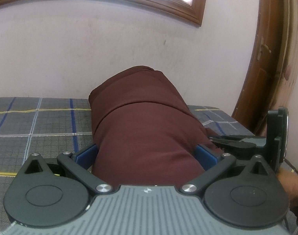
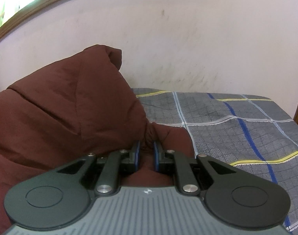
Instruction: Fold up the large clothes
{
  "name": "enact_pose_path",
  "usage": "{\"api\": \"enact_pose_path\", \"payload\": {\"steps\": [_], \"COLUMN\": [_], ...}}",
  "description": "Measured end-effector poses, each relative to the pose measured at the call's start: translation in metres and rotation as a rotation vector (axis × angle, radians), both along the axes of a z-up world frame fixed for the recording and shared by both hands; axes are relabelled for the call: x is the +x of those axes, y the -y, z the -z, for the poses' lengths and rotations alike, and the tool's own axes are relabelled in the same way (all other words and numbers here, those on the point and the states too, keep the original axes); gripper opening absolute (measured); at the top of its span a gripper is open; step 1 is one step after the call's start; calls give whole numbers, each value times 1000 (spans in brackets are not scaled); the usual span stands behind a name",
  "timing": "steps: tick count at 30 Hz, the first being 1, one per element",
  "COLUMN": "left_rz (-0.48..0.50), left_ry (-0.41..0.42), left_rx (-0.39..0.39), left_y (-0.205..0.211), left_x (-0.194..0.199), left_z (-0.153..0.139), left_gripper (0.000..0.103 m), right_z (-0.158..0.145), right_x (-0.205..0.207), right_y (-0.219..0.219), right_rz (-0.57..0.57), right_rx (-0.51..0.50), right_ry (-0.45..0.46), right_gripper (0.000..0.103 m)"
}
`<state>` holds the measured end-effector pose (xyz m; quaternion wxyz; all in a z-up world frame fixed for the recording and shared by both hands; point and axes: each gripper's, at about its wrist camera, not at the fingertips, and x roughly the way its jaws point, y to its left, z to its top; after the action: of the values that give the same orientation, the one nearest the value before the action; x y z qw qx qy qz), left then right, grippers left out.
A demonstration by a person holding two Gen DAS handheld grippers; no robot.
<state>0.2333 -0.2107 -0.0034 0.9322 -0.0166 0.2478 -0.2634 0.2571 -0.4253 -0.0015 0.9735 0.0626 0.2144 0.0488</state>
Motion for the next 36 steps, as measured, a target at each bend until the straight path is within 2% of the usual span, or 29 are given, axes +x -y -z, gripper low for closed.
{"api": "enact_pose_path", "payload": {"steps": [13, 17, 20, 24, 26, 29, 33, 36], "left_rz": [12, 25, 25, 21, 19, 12, 11, 8], "left_ry": [3, 7, 1, -6, -10, -31, -37, -37], "left_rx": [16, 34, 38, 36, 33, 19, 10, 5], "left_y": [-2, -1, -1, -1, -2, -4, -5, -7], "left_x": [1, 2, 3, 3, 4, 7, 7, 8], "left_z": [4, 7, 8, 10, 10, 10, 10, 11], "left_gripper": [103, 103, 103, 103, 103, 103, 103, 103], "right_z": [-2, -4, -11, -25, -34, -51, -62, -57], "right_x": [-3, -4, -2, -6, -16, -42, -88, -117], "right_y": [5, 6, -1, -5, -4, -5, -17, -35], "right_rz": [-9, -22, -25, 5, 37, 59, 13, -37], "right_rx": [34, 13, -56, -89, -78, -61, -42, -91], "right_ry": [12, 13, -1, -23, -20, 43, 121, 133], "right_gripper": [13, 13, 14, 14, 15, 20, 21, 21]}}
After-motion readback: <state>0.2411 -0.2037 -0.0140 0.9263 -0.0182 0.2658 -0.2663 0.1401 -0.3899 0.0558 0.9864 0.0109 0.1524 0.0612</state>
